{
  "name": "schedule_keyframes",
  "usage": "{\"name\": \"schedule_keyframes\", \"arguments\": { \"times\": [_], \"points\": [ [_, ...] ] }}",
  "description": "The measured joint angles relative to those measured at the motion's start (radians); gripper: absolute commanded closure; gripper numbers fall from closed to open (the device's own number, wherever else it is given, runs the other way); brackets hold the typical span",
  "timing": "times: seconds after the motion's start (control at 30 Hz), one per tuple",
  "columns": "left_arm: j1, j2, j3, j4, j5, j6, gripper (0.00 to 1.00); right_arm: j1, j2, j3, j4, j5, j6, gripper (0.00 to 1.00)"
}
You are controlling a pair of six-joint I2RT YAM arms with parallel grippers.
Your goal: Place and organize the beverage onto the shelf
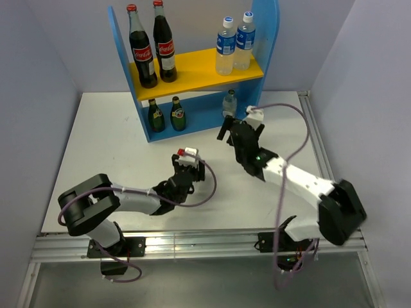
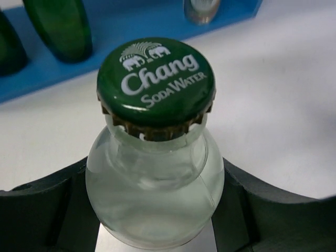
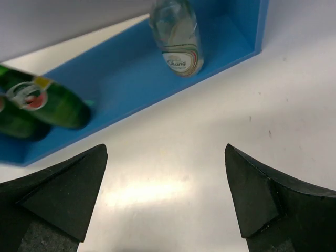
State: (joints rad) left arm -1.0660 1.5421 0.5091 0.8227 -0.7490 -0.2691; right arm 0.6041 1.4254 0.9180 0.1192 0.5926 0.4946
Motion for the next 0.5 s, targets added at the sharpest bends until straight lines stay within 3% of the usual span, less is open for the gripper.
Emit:
{"name": "schedule_keyframes", "arguments": {
  "times": [0.23,0.5],
  "points": [
    [0.108,0.215,0.305,0.023,0.043,0.057,1.0,0.19,-0.506,-0.241,-0.159,0.145,0.124,0.0],
    [0.196,0.573,0.664,0.046,0.069,0.086,1.0,0.268,-0.783,-0.333,-0.379,0.23,0.207,0.0]
  ]
}}
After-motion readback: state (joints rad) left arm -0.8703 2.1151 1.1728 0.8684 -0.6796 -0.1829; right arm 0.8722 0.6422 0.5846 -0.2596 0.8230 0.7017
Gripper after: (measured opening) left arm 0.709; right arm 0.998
